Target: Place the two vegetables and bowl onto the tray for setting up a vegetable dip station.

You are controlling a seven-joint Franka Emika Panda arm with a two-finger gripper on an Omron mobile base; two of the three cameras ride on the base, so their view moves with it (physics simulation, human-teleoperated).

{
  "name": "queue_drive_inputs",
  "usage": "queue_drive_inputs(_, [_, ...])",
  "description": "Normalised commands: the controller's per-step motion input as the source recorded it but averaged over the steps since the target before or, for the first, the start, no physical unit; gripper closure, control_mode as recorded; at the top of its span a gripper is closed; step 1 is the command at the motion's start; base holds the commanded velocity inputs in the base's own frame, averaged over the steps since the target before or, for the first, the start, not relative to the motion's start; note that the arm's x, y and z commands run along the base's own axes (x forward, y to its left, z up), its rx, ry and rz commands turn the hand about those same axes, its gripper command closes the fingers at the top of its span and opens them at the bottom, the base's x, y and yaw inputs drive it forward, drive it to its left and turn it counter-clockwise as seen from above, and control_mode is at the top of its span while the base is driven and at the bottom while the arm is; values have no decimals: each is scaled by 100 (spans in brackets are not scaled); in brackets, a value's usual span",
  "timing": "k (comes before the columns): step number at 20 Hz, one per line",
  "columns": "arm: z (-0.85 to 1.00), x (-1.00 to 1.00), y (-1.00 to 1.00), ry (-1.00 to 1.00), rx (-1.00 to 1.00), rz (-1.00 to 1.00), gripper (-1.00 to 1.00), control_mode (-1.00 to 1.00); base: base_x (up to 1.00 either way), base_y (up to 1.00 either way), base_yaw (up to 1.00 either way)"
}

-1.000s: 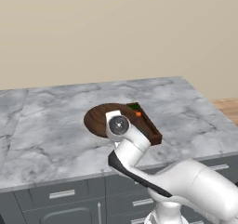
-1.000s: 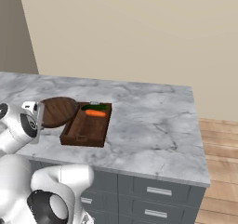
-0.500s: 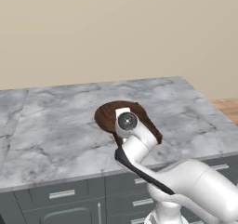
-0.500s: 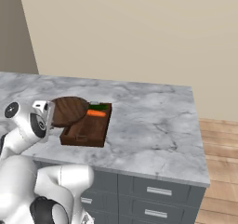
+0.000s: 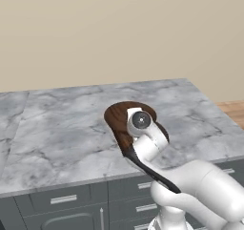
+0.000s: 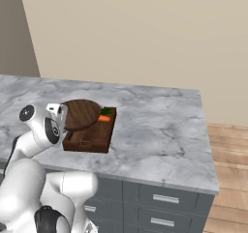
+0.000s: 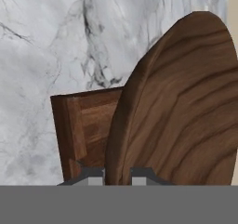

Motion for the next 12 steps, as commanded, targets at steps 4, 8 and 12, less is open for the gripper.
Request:
queue_drive_inputs(4, [-8, 7, -24, 0, 0, 0, 100, -100, 0, 0, 0])
queue_drive_inputs(8, [-8, 3, -32, 0, 0, 0, 100, -100, 0, 0, 0])
queue_drive_inputs(12, [-6, 1, -41, 0, 0, 0, 100, -100, 0, 0, 0])
